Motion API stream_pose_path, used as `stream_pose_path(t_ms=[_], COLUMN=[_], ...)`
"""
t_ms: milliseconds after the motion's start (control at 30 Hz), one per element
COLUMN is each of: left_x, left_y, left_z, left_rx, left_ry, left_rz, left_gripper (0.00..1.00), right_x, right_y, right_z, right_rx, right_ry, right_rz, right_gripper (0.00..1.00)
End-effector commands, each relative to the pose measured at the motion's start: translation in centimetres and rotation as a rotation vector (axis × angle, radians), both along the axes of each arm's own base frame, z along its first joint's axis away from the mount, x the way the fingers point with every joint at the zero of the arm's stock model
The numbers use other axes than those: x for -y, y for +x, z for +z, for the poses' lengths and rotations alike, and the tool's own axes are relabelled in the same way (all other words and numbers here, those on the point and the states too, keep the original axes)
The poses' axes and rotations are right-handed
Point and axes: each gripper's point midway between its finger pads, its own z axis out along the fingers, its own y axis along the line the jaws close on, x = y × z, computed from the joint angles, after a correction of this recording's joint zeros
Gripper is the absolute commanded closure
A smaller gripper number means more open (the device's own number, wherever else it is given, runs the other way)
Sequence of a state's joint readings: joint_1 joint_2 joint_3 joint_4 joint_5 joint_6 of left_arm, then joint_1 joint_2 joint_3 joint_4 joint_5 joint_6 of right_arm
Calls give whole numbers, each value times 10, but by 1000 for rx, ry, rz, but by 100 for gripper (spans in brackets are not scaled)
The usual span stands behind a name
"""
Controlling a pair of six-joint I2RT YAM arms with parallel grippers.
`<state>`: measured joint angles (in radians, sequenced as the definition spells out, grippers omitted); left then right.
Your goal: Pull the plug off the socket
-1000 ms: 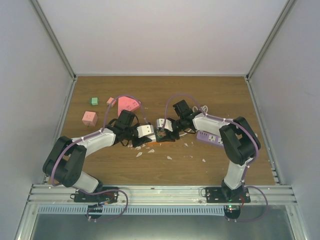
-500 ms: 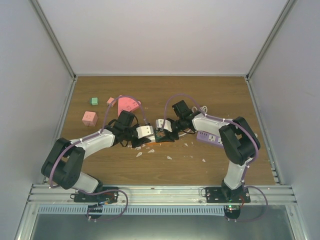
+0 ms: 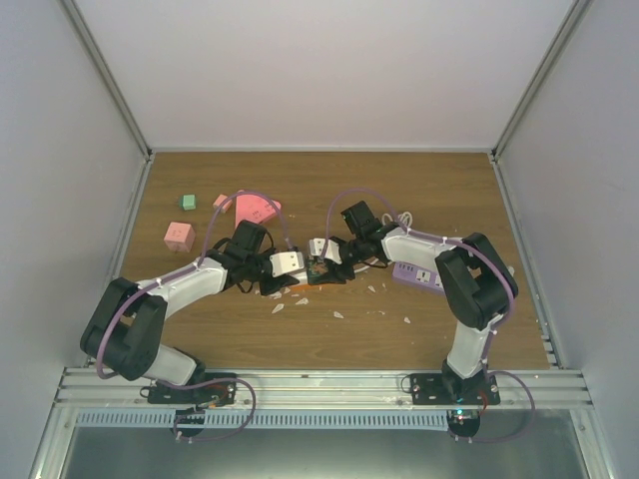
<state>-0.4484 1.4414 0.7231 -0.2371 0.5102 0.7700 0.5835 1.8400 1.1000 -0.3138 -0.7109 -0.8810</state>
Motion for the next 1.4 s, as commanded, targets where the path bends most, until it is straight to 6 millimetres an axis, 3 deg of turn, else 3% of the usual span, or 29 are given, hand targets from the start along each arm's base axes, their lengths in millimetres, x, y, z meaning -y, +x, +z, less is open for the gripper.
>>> stream_pose_path(t_ms=[0,1000,1200,1367], left_x=[-19,-58,-58,-71], left_y=[-7,-8,-8,3], left_z=[-9,-3,7,28], left_rx=[-36,4,21,53], left_ry=[66,93,65,14], left_rz=[24,114,112,157], left_gripper=[83,83,83,83], right_x=[20,27,26,27], right_y=[6,9,9,9], right_z=[-29,-47,-48,-48], right_rx=[-24,-46,-57,-55], right_ry=[-115,-176,-180,-180], right_rz=[-65,-96,-96,-96], right_gripper=[88,92,92,92])
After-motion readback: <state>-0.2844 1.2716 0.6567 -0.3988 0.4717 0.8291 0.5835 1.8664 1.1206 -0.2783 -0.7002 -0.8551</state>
